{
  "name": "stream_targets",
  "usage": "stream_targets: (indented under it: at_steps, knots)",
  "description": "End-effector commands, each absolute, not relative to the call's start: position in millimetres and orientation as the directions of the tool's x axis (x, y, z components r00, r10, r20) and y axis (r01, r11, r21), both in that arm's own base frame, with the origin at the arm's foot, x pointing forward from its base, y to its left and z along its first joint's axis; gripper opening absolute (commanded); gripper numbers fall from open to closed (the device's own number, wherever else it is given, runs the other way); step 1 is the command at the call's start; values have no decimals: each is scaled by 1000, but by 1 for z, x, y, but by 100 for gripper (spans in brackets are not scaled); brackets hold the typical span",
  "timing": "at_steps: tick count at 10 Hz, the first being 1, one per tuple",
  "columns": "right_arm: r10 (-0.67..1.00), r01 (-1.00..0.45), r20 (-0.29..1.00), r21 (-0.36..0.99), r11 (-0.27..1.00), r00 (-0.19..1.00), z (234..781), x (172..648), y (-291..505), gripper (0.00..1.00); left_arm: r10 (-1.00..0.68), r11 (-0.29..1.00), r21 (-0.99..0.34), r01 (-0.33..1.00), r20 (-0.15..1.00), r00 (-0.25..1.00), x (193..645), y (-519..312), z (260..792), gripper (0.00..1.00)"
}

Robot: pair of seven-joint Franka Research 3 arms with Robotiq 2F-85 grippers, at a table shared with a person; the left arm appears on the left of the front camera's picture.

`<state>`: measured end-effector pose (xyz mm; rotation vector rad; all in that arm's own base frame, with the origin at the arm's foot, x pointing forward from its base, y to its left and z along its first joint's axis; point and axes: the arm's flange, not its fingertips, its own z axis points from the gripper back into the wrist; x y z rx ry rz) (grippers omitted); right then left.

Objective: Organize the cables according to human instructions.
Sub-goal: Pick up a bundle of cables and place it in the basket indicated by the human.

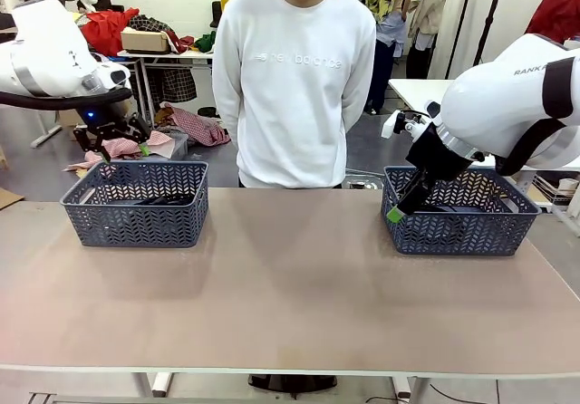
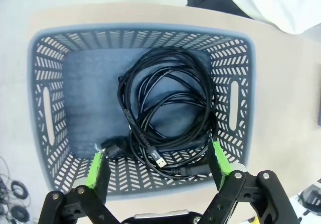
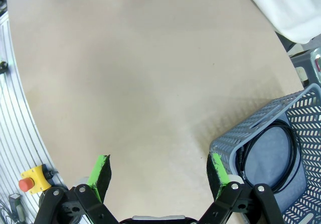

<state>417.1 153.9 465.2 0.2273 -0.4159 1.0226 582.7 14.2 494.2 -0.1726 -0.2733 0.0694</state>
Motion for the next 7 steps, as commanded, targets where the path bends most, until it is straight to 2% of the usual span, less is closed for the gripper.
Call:
stream_targets:
  at_steps: [1,7]
  knots:
    - [776,-861,439,-12,509,453,466,416,155,100,71,985,-169,-25,275,959,584,15,495,100]
    - [776,-861,439,-12,509,453,466,416,155,100,71,985,-169,-25,275,959,584,15,495,100]
